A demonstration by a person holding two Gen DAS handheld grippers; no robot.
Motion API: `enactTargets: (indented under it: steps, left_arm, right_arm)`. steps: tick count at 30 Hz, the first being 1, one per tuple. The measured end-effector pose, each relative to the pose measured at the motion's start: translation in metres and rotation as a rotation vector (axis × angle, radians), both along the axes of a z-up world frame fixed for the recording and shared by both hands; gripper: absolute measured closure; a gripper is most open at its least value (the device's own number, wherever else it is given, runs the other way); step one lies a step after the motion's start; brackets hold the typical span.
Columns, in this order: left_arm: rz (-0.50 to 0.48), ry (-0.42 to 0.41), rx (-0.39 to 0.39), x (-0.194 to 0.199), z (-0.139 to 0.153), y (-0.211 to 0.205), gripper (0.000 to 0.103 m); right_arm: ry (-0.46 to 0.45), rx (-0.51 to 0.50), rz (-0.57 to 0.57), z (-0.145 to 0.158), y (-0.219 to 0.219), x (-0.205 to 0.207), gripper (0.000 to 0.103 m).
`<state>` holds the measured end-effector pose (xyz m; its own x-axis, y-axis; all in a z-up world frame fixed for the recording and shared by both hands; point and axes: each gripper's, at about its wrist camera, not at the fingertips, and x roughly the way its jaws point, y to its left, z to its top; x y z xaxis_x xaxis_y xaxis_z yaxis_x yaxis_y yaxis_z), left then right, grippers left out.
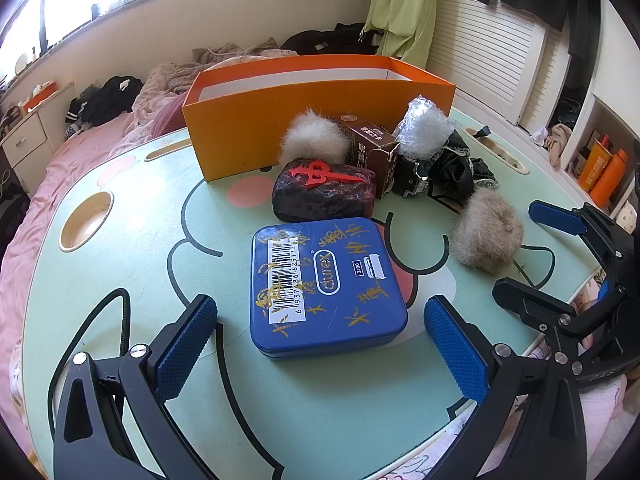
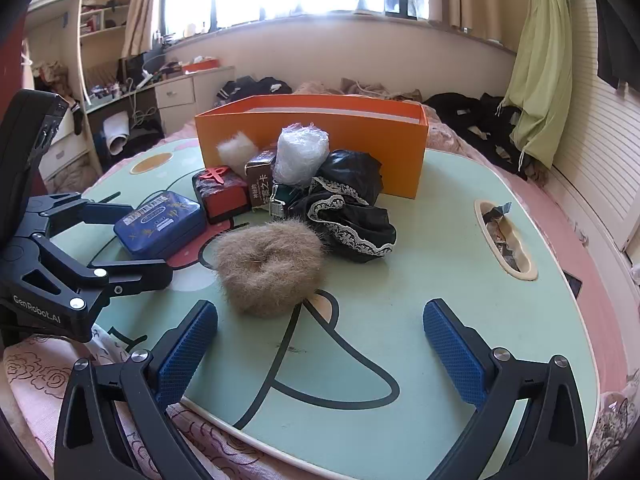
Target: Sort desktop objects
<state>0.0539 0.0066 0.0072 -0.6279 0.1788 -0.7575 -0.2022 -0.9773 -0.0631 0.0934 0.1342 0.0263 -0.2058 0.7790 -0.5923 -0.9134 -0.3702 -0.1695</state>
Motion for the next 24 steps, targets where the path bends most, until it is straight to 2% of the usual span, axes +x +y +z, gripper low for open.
enactTargets:
  steps: [24]
  left_arm:
    - [0.002, -0.001, 0.002, 0.0015, -0.0002, 0.0011, 0.000]
  right_arm:
    - [0.003, 0.001, -0.019, -0.0004, -0.0013, -0.0016, 0.000]
